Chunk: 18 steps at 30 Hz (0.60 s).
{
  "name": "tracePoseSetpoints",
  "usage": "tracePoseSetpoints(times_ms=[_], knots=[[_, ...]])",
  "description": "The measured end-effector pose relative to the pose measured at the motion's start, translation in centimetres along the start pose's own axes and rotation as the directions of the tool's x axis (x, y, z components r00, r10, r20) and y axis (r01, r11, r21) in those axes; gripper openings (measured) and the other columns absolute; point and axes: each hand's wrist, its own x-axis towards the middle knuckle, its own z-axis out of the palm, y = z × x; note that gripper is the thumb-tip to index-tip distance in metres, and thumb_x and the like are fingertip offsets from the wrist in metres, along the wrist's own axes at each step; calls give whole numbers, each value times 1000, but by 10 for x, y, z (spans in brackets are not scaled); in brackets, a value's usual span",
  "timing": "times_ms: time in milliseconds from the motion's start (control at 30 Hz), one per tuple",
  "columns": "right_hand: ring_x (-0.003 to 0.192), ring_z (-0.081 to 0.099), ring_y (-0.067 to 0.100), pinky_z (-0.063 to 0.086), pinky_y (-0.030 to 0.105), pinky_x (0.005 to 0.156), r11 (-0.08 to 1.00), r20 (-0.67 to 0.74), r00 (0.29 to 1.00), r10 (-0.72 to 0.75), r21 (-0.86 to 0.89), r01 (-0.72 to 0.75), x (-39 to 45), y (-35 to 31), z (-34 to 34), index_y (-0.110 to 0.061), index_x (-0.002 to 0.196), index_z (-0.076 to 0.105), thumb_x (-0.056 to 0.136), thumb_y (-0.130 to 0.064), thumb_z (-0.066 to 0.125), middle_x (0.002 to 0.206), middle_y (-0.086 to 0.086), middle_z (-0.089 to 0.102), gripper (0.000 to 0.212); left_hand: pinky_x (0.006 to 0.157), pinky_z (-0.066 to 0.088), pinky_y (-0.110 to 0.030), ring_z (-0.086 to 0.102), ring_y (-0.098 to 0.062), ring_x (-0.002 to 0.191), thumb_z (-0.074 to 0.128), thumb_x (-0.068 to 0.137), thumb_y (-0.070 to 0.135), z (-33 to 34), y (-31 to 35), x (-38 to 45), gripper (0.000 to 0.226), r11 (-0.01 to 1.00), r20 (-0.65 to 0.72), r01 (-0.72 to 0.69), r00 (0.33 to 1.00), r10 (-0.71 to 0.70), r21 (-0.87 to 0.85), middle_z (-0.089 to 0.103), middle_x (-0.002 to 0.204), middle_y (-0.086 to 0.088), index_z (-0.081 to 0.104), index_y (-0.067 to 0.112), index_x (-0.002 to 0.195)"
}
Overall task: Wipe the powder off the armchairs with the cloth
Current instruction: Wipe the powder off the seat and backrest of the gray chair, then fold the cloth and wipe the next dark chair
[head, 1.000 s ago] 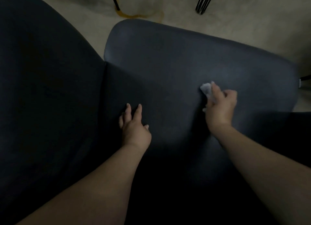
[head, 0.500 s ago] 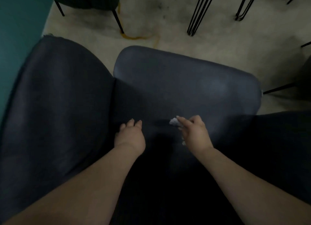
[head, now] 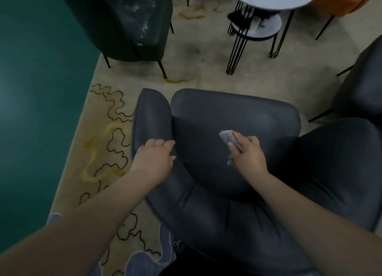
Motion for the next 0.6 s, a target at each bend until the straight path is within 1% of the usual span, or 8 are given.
tracePoseSetpoints(times_ms=[67,100,167,267,367,467,533,600], knots=[[84,60,12,43,16,80,999,5,1000,-27,-37,28,-14,-18,-2,-35,137,49,97,-31,52,111,-5,40,40,102,38,-38,37,-24,128,40,98,40,-9,-16,-21,52,1000,-16,23,1000,-23,7,46,139,-2,31,23,147],[86,58,14,42,21,81,998,16,999,-30,-58,31,-20,-27,-4,-34,138,48,97,-32,51,112,-5,40,41,102,37,-38,37,-24,129,40,98,40,-13,-23,-32,53,999,-23,40,999,-40,2,45,140,-2,31,23,147],[87,54,15,39,23,79,993,39,998,-54,-107,58,-31,-42,-6,-34,139,47,98,-35,49,113,-5,39,41,104,36,-39,37,-23,131,39,98,42,-20,-35,-52,55,997,-40,81,996,-81,5,43,143,-1,28,23,148],[86,54,17,40,25,80,980,70,991,-117,-155,127,-42,-61,-4,-34,138,47,98,-36,49,113,-3,40,40,107,33,-40,34,-22,135,36,99,44,-23,-47,-78,57,990,-57,137,989,-135,22,38,148,0,23,23,150],[83,52,17,42,25,79,965,109,978,-179,-172,196,-48,-80,2,-32,138,49,97,-36,50,112,-1,40,41,112,27,-41,28,-21,139,34,98,44,-23,-59,-102,56,979,-80,201,977,-200,8,33,152,0,23,23,149],[83,52,16,43,26,81,957,148,965,-217,-165,241,-53,-104,12,-32,138,48,97,-37,51,110,-4,37,42,114,24,-42,24,-21,141,33,98,44,-18,-71,-124,57,963,-104,270,958,-268,3,27,155,0,21,24,150],[84,53,17,44,26,83,946,164,955,-248,-169,275,-56,-119,20,-32,138,48,96,-37,51,110,-4,36,42,115,23,-43,21,-21,143,32,98,46,-14,-80,-137,58,958,-94,286,955,-283,14,25,156,1,20,24,151],[82,51,17,41,24,80,940,170,948,-270,-167,297,-62,-135,29,-31,138,49,96,-36,52,110,-3,36,42,116,22,-43,20,-21,143,31,98,47,-12,-92,-147,59,956,-80,293,953,-291,14,24,157,1,19,24,151]])
